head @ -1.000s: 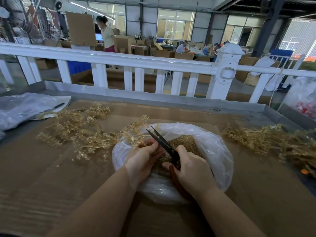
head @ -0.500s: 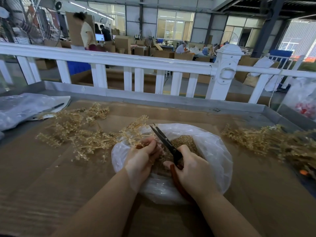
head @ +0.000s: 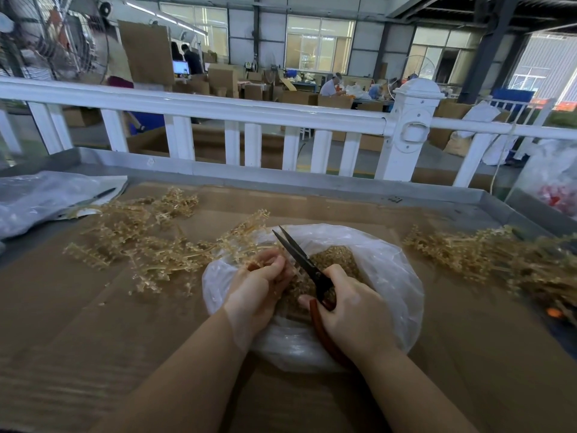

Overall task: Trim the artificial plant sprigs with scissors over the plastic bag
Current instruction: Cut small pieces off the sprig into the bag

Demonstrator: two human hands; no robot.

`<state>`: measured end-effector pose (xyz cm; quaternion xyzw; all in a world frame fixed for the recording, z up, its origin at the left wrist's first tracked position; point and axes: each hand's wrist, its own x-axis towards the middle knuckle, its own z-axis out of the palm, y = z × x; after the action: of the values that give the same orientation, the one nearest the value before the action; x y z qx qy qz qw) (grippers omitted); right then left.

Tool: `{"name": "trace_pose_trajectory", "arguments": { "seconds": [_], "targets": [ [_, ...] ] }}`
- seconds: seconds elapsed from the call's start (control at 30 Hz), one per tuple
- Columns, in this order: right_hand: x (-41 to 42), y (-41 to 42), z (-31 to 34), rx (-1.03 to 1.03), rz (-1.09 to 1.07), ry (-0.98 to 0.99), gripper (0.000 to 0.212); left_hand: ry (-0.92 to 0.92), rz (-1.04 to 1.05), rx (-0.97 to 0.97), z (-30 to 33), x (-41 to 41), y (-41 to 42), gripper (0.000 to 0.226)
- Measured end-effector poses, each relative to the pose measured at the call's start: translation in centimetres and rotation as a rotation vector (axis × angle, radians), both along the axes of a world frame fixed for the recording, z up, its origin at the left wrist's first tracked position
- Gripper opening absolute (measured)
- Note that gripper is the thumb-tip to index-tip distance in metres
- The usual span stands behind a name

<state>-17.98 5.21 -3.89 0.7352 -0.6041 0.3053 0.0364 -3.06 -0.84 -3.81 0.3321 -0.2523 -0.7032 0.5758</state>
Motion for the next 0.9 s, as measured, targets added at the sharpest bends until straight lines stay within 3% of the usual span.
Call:
{"name": "trace_pose_trajectory", "arguments": {
  "seconds": [0.77,0.9],
  "targets": [
    [-0.02,0.10,-0.20,-0.017,-0.009,-0.078,0.032,0.052,0.016,-0.004,0.47,-0.10,0.46,0.017],
    [-0.06,0.00,-0.27,-0.001,0.003,-0.082,0.033,-0.007,-0.008,0.004,0.51,-0.02,0.49,0.020]
  ]
}}
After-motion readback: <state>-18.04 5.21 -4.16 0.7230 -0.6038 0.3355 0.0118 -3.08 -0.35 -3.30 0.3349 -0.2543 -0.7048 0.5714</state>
